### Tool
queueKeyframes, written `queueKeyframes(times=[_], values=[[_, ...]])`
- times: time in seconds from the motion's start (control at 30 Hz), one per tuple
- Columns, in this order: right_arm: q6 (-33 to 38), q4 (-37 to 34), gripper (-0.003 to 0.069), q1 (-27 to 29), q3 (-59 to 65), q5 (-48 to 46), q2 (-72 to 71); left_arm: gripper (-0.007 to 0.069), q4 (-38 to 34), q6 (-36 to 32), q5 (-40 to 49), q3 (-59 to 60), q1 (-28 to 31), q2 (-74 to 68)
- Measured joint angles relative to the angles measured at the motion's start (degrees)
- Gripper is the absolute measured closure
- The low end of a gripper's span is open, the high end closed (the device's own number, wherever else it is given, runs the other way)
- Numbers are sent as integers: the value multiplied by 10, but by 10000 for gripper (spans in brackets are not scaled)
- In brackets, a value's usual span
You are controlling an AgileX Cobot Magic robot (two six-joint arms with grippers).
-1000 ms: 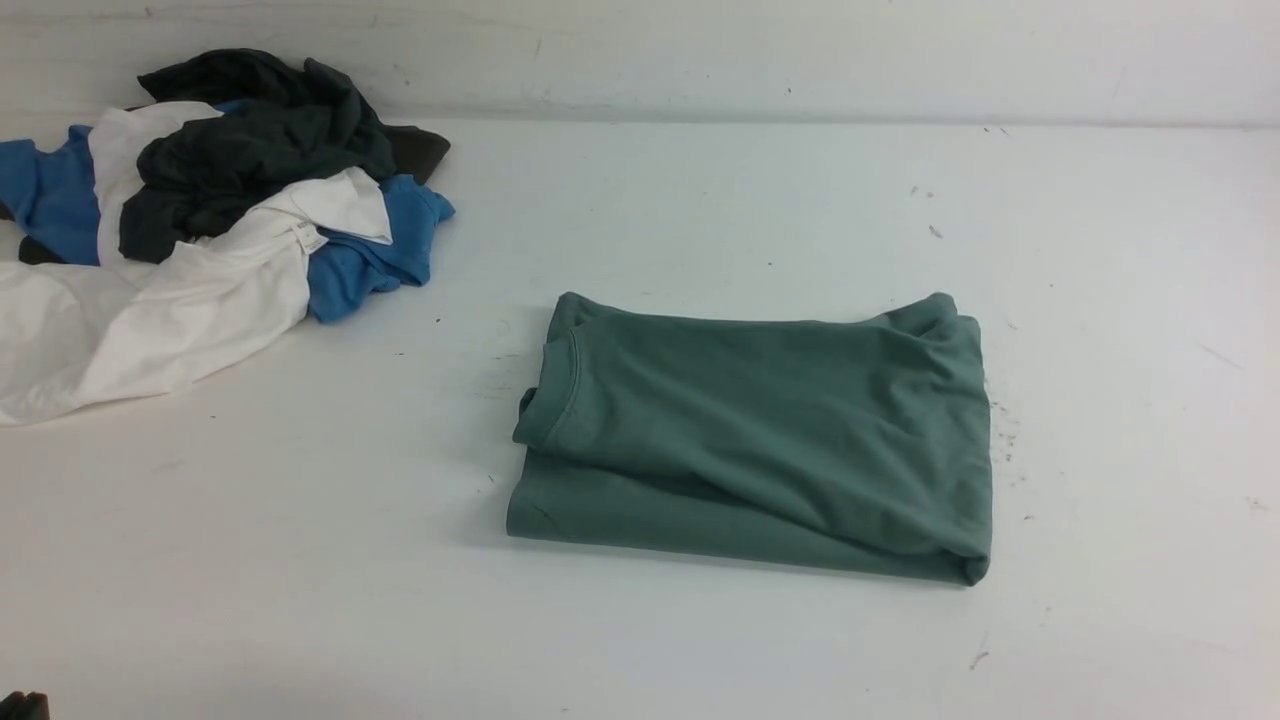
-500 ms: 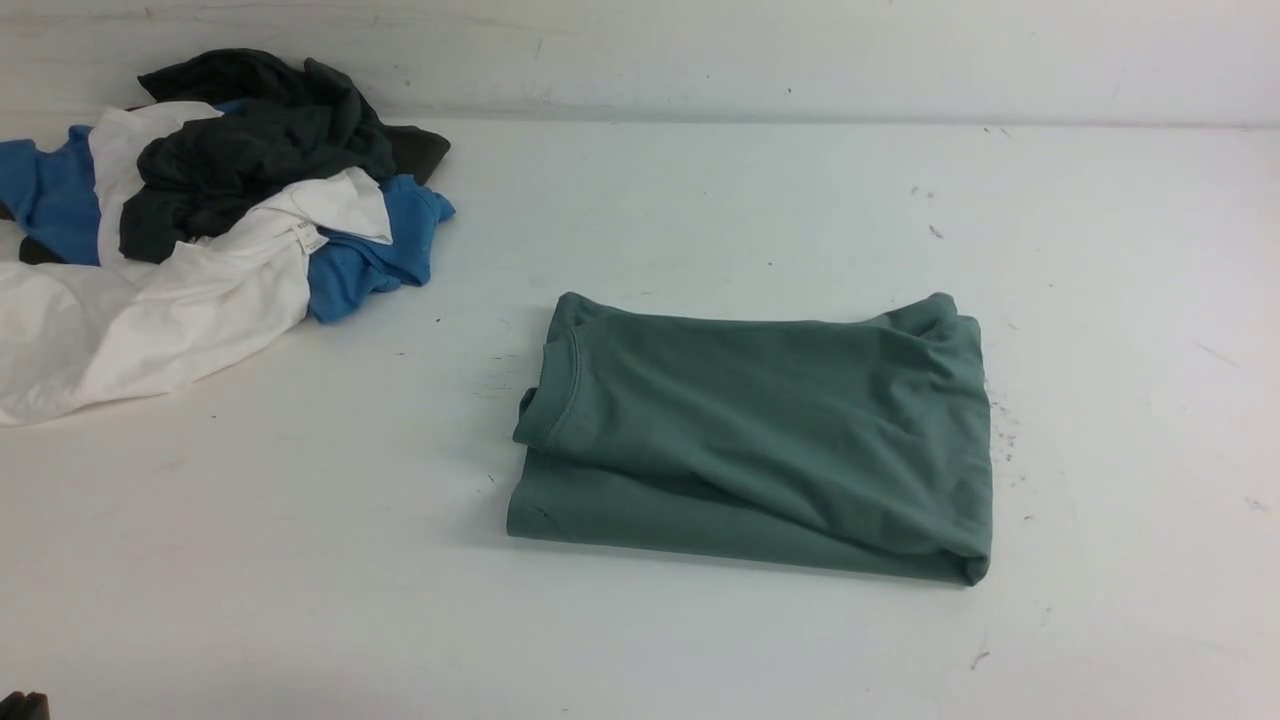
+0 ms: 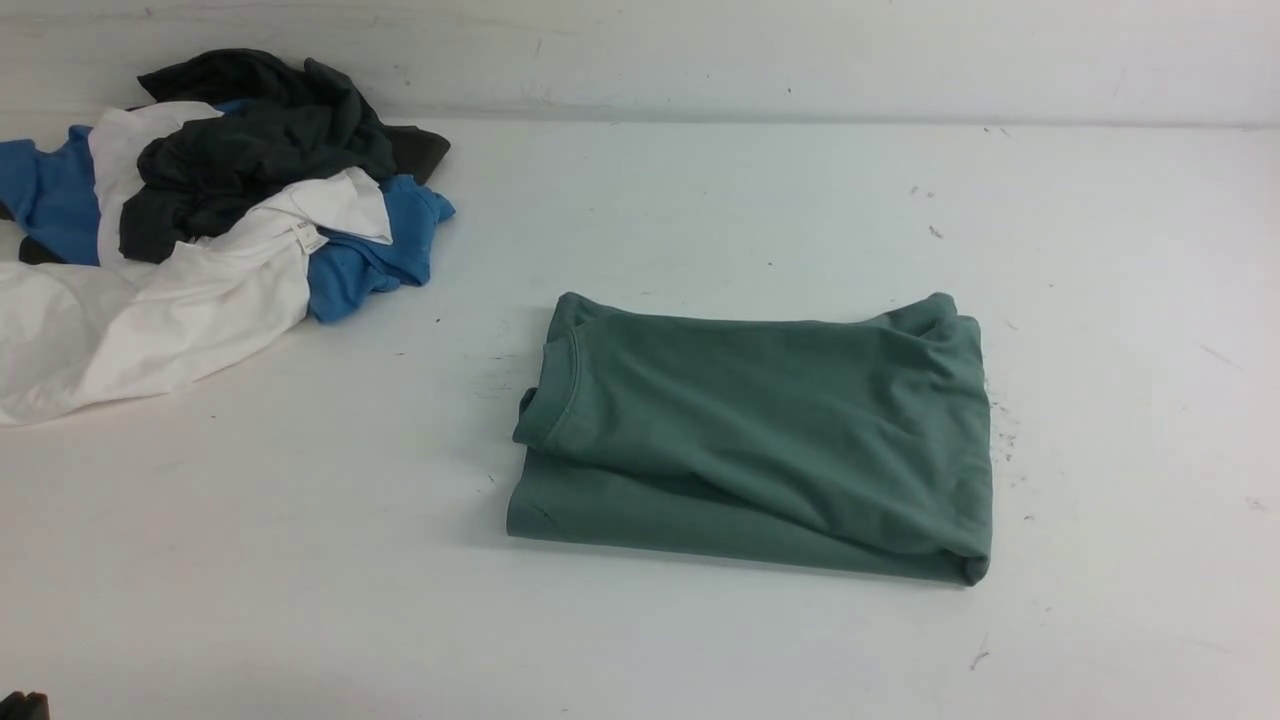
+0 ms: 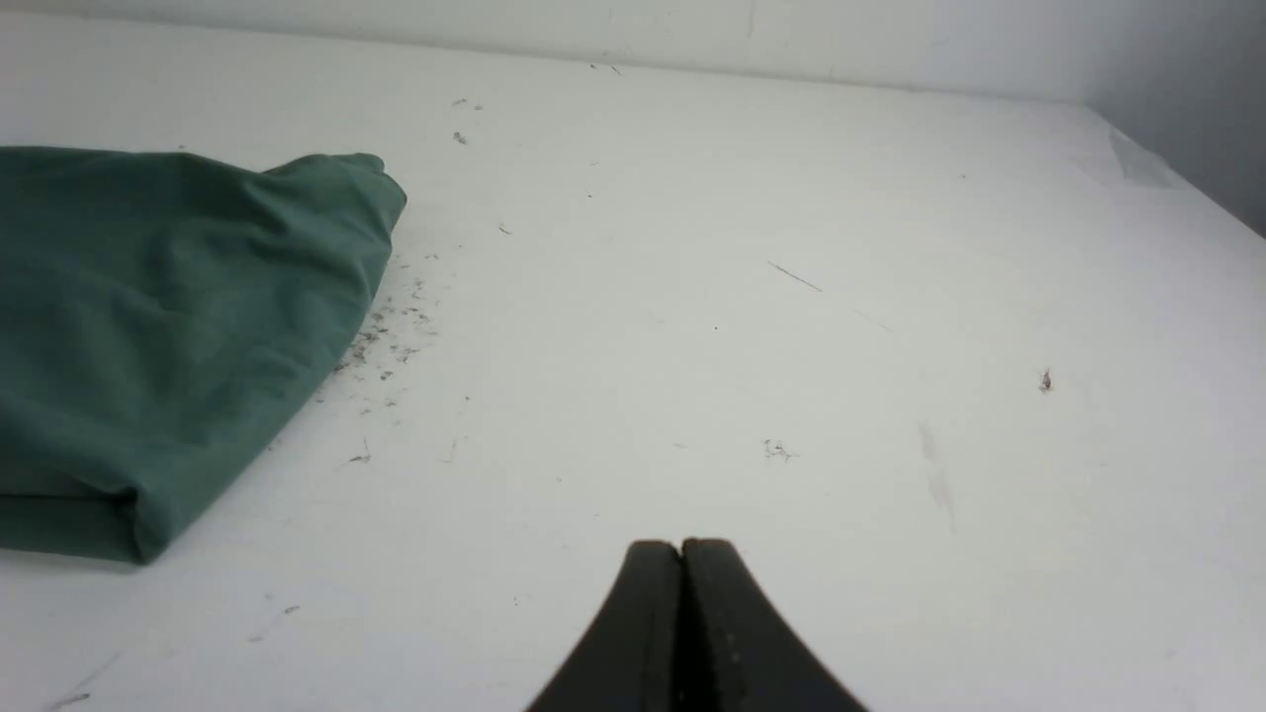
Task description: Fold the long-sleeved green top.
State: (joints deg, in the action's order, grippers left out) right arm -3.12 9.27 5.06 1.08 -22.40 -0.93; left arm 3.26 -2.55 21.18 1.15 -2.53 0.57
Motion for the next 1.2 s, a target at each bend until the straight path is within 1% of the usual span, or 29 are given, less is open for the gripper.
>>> queueKeyframes(times=[1.2], values=[[-9,0,673,0,0,0,0,629,0,0,0,0,0,0]])
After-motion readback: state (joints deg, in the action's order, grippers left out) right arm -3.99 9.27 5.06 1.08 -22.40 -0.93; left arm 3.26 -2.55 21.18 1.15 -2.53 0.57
